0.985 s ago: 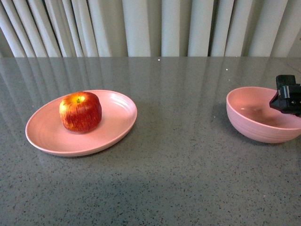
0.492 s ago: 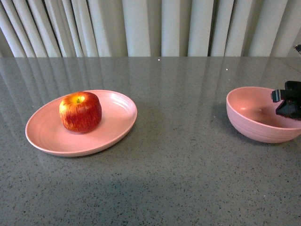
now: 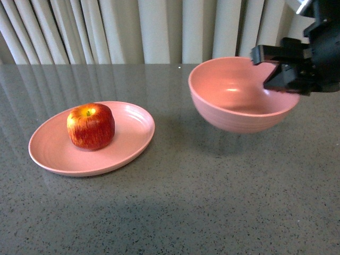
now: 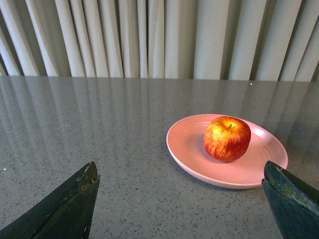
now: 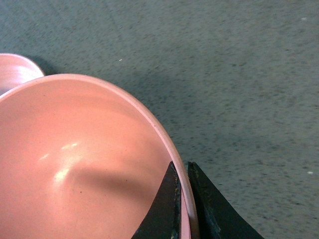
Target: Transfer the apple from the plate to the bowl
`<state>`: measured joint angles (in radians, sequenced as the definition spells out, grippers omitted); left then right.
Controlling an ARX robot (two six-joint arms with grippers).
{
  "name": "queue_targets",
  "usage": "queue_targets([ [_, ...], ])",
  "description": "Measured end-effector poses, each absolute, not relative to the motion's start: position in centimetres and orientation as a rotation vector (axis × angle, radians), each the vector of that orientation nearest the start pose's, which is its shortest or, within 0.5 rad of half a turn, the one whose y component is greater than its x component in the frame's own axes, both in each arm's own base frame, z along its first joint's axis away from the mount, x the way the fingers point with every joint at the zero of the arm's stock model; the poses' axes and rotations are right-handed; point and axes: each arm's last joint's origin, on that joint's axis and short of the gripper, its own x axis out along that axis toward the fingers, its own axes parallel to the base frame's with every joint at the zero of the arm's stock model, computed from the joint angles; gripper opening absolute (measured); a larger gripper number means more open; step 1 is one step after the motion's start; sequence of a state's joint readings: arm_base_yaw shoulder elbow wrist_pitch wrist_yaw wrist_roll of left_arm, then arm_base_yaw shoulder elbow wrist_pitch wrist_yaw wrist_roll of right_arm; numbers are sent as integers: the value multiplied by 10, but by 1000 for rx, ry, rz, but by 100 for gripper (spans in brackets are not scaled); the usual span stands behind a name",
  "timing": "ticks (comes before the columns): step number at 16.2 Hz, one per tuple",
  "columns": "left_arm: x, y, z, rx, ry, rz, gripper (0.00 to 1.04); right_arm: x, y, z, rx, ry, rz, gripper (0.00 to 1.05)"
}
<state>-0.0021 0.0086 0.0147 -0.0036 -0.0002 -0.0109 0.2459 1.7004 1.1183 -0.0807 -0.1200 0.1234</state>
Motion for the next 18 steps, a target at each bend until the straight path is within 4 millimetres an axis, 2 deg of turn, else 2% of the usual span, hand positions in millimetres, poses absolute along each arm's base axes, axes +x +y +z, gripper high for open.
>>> queue_targets([
  [2, 97, 0, 168, -11, -3, -2, 98, 355, 117, 214, 54, 710, 354, 3],
  [5, 97, 0, 167, -11, -2, -2, 98, 363, 135, 198, 39, 762, 360, 3],
  [11, 97, 0, 168, -11, -3, -2, 98, 369, 142, 191, 39, 779, 353, 3],
  [18, 97, 0, 168, -11, -3, -2, 98, 380, 150, 170, 55, 840, 329, 3],
])
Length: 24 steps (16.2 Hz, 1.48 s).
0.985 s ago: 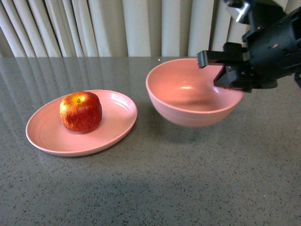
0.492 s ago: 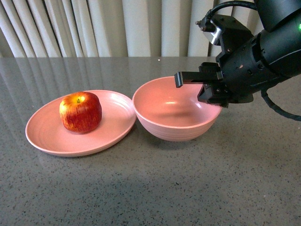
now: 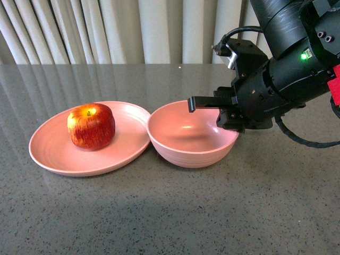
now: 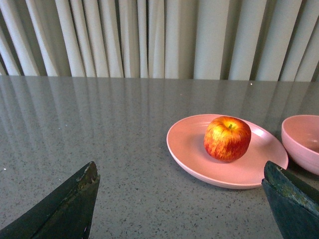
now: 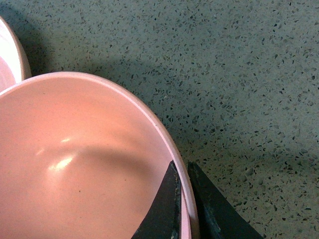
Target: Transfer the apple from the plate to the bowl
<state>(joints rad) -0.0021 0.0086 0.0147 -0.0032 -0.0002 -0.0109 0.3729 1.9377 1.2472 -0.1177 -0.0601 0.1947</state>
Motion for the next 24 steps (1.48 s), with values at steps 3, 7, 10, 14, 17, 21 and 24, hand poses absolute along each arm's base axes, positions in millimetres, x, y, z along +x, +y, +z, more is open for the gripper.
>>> queue_targets([
  [3, 97, 0, 168, -11, -3, -2, 98, 380, 150, 170, 63, 838, 327, 28],
  [7, 97, 0, 167, -11, -2, -2, 98, 373, 144, 190, 102, 784, 345, 68],
  [10, 97, 0, 167, -11, -2, -2, 98, 358, 131, 228, 161, 670, 379, 92],
  [14, 97, 0, 168, -11, -3, -2, 98, 315, 97, 275, 226, 455, 382, 98],
  [17, 97, 0, 168, -11, -3, -2, 98, 263, 71, 293, 255, 296, 369, 98],
  [21, 97, 0, 167, -11, -2, -2, 98, 161, 38, 266, 260, 63, 188, 88],
  [24, 97, 0, 167, -11, -2, -2, 98, 121, 14, 211, 54, 28, -14, 53],
])
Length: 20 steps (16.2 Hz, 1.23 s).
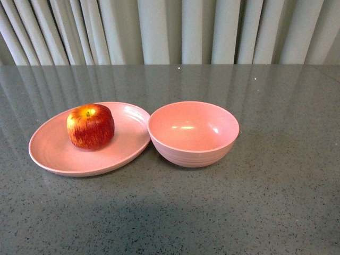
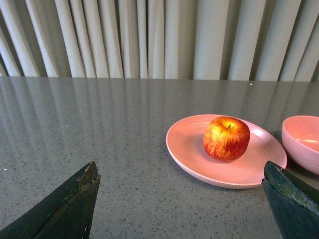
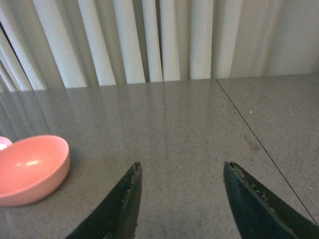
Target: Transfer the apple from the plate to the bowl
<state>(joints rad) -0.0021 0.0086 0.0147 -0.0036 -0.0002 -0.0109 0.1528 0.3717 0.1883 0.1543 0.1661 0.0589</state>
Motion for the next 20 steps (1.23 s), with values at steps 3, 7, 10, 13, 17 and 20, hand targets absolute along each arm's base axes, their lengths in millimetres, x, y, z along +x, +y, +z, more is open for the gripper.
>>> queue_targets([
  [3, 97, 0, 168, -11, -2, -1, 98, 112, -1, 194, 22, 1, -24, 19],
  [7, 97, 0, 168, -11, -3, -2, 98, 108, 0, 181, 9, 7, 0, 2],
  [10, 97, 0, 167, -11, -2, -2, 98, 98, 0, 176, 7, -2, 0, 2],
  [13, 97, 0, 167, -11, -2, 0, 98, 97, 0, 166, 7, 4, 0, 2],
  [17, 97, 0, 168, -10, -2, -2, 98, 97, 0, 167, 6, -4, 0, 2],
  [20, 97, 0, 168, -10, -2, -2, 98, 97, 0, 167, 6, -4, 0, 9],
])
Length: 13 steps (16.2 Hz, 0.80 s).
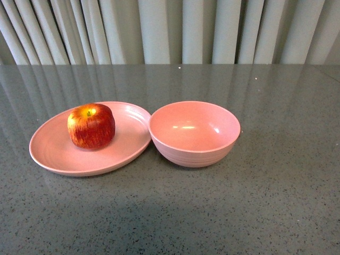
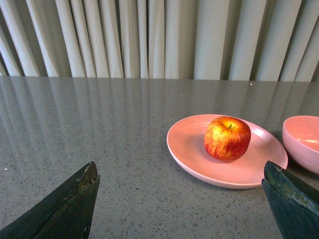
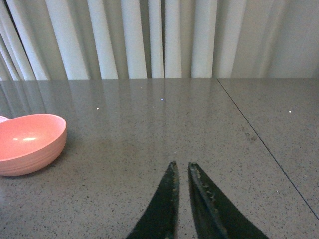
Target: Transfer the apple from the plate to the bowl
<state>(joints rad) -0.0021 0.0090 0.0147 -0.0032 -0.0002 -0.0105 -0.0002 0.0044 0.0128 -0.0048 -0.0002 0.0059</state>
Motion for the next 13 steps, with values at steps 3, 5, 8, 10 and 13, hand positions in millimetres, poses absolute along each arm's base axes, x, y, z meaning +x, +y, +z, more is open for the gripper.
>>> queue_targets([
  [3, 97, 0, 168, -10, -3, -2, 98, 97, 0, 167, 6, -4, 0, 40],
  [5, 97, 0, 168, -10, -2, -2, 98, 97, 0, 167, 6, -4, 0, 66],
  [8, 97, 0, 168, -10, -2, -2, 98, 97, 0, 167, 6, -4, 0, 98],
  [10, 97, 0, 168, -10, -2, -2, 98, 97, 0, 167, 6, -4, 0, 97],
  [13, 97, 0, 168, -10, -2, -2, 98, 97, 0, 167, 6, -4, 0, 98],
])
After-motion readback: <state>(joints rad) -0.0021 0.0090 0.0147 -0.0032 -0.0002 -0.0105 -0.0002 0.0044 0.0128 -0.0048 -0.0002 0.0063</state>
